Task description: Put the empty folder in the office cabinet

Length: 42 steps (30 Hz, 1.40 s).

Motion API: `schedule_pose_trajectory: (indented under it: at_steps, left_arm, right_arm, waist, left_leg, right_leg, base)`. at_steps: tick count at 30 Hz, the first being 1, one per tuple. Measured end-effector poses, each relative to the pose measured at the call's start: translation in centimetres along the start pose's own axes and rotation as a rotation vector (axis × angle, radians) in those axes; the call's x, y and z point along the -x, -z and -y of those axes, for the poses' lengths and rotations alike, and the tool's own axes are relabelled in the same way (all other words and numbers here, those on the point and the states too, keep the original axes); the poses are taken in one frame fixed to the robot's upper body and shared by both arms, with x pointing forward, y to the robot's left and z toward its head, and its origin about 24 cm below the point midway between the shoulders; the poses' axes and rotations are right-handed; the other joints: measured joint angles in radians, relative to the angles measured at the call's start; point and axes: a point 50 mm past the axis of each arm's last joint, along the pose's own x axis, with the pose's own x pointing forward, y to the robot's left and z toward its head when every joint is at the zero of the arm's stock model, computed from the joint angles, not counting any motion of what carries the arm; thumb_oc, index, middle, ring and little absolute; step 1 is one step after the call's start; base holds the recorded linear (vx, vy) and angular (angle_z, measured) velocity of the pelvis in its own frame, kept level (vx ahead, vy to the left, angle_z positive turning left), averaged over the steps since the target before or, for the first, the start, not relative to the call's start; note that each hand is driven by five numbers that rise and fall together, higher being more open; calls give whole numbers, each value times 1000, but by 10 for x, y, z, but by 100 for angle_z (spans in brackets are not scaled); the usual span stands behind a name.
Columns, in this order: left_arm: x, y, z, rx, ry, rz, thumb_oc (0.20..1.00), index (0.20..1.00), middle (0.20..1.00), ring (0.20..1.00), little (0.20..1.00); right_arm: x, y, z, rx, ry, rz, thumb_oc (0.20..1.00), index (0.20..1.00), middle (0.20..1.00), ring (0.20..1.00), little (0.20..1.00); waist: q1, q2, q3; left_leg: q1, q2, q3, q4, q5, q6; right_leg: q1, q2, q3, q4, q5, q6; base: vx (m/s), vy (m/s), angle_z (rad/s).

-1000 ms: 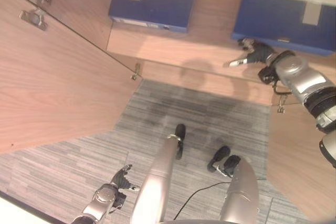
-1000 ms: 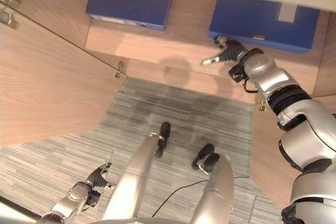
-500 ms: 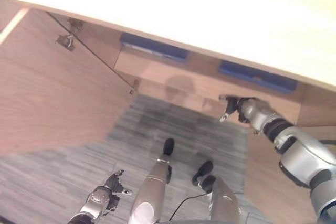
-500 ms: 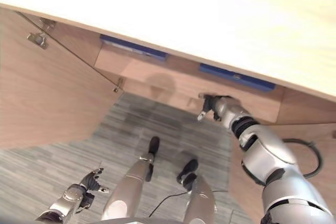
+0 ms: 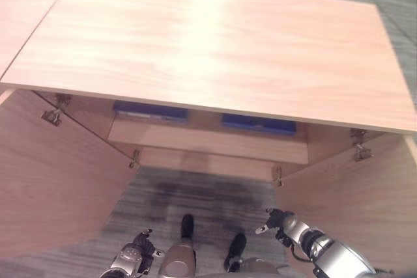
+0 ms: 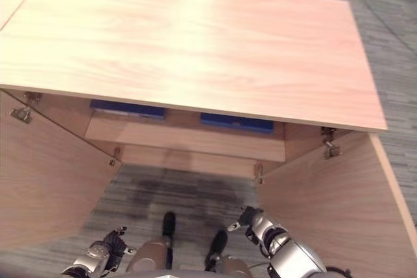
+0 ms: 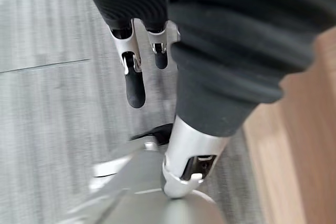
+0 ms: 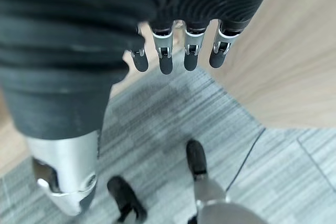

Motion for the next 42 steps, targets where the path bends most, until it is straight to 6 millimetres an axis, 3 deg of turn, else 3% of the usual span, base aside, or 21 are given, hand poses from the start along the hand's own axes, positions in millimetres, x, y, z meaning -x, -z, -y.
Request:
schedule_pose_trajectory:
  at_steps: [2, 6, 11, 13, 14, 15, 18, 25, 34, 38, 42]
  left_arm:
    - [1, 7, 7, 9, -6, -35, 1000, 1000, 1000, 1000, 1000]
    - [4, 21, 17, 15, 6, -73, 1000, 1000, 1000, 1000, 1000]
    - [4, 22, 20, 18, -8, -74, 1000, 1000, 1000, 1000, 1000]
    - [4, 21, 19, 25, -16, -69, 1000, 1000, 1000, 1000, 1000]
    - [3, 22, 12, 22, -36, -69, 1000, 1000, 1000, 1000, 1000]
    - [4, 25, 11, 22, -37, -78, 1000, 1000, 1000, 1000, 1000]
    - [6, 37, 18, 15, -16, -138, 1000, 1000, 1000, 1000, 1000]
    - [5, 36, 18, -89, -4, -163, 1000, 1000, 1000, 1000, 1000]
    - [3, 30, 20, -160, 27, -126, 1000, 1000, 1000, 1000, 1000]
    - [4, 31, 19, -188, 40, -124, 1000, 1000, 1000, 1000, 1000]
    - [6, 44, 14, -196, 40, -180, 1000, 1000, 1000, 1000, 1000]
  right_arm:
    - [1, 19, -7, -119, 4, -40, 1000, 1000, 1000, 1000, 1000]
    - [10, 75, -27, -401, 17, -216, 1000, 1000, 1000, 1000, 1000]
    - [20, 109, -45, -436, 19, -327, 1000, 1000, 1000, 1000, 1000]
    - [24, 119, -53, -433, 12, -355, 1000, 1000, 1000, 1000, 1000]
    - [25, 120, -55, -424, 8, -360, 1000, 1000, 1000, 1000, 1000]
    - [26, 124, -56, -415, 7, -369, 1000, 1000, 1000, 1000, 1000]
    - [33, 139, -59, -410, -5, -403, 1000, 1000, 1000, 1000, 1000]
    - [35, 142, -64, -435, -29, -395, 1000, 1000, 1000, 1000, 1000]
    - [36, 143, -69, -480, -46, -384, 1000, 1000, 1000, 1000, 1000]
    - [36, 144, -69, -507, -45, -384, 1000, 1000, 1000, 1000, 1000]
    - [38, 147, -71, -566, -44, -377, 1000, 1000, 1000, 1000, 1000]
  waist:
    - [-3, 3, -31]
    - [-18, 26, -85]
    - [-39, 51, -69]
    - [-46, 35, -57]
    - [-47, 0, -45]
    - [-50, -7, -44]
    - [-90, 15, -50]
    - [-120, 20, -63]
    - [-152, -1, -94]
    - [-153, 0, -69]
    - [-159, -12, -32]
  left_leg:
    - [19, 2, 4, 2, 1, -1]
    - [49, 8, 14, -18, -2, -5]
    - [-16, 36, 27, 102, -33, -30]
    - [-21, 26, 19, 132, -3, -75]
    - [-54, 3, -6, 256, -24, -58]
    - [-59, -5, -6, 346, -66, -26]
    - [-20, 1, -37, 412, -152, 10]
    - [124, -2, -22, 103, -151, 1]
    - [135, -106, 24, 39, -123, 52]
    - [154, -121, 49, 17, -114, 69]
    - [190, -137, 89, -21, -103, 78]
  right_leg:
    - [21, 1, 0, -6, -5, -6]
    - [39, 7, 7, -6, -19, -2]
    - [-12, 20, 42, 49, -35, -27]
    - [-26, -2, 63, 65, -37, -56]
    - [-25, -36, 73, 61, -25, -71]
    - [-16, -50, 81, 47, -21, -72]
    - [16, -37, 88, 14, 14, -64]
    - [-1, -21, 97, 9, 53, -20]
    - [-94, -127, 160, 94, 70, 66]
    - [-102, -146, 185, 99, 82, 86]
    - [-109, -155, 205, 108, 101, 101]
  base:
    - [50, -37, -5]
    - [14, -25, -4]
    - [-113, -44, -20]
    - [-70, 28, -29]
    - [-3, 49, -53]
    - [-5, 77, -62]
    - [-21, 117, -24]
    - [-69, 113, 0]
    - [-212, 202, -14]
    - [-171, 162, -16]
    - [-172, 113, -29]
